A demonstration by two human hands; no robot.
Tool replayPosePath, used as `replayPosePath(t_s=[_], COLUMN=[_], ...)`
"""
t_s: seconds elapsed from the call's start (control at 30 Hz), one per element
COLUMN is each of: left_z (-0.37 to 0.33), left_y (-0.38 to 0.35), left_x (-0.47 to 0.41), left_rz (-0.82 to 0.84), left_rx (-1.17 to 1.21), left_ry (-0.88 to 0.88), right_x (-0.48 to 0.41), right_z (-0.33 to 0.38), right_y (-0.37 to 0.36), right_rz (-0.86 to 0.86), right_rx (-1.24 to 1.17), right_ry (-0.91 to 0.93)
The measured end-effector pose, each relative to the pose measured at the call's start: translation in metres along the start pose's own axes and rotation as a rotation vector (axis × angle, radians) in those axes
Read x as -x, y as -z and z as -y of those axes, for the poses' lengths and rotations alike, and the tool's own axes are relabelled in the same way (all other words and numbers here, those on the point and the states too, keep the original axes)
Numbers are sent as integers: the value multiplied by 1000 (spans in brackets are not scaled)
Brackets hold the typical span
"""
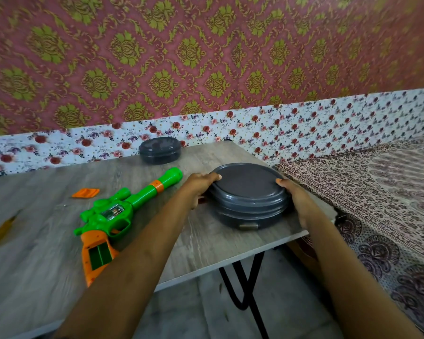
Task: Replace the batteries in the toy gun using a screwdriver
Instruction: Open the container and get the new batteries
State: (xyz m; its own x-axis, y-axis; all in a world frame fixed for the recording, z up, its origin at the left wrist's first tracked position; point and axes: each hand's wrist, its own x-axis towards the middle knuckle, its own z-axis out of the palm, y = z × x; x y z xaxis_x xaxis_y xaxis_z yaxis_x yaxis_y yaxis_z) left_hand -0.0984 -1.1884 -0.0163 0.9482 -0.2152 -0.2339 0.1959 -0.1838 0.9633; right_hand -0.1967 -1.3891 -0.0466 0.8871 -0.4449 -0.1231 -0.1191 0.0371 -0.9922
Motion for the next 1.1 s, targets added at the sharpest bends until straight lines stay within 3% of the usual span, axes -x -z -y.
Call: replayPosePath(t_s=[0.23, 0.7, 1.0, 1.1], left_z=[6, 16, 12, 13], left_y=[3, 1, -1, -2], left_x=[-10, -25, -17, -16], left_rz=[20, 30, 9, -39], left_rx=[78, 167, 189, 116], left_ry=[57, 53, 70, 3], right_x=[-4, -10, -7, -1], right_z=[0, -2, 6, 4], right_y=[-8, -23, -24, -24], right_rz=[-9, -253, -283, -250], right_rx=[-143, -288, -341, -249], right_ry=[-20, -44, -39, -24])
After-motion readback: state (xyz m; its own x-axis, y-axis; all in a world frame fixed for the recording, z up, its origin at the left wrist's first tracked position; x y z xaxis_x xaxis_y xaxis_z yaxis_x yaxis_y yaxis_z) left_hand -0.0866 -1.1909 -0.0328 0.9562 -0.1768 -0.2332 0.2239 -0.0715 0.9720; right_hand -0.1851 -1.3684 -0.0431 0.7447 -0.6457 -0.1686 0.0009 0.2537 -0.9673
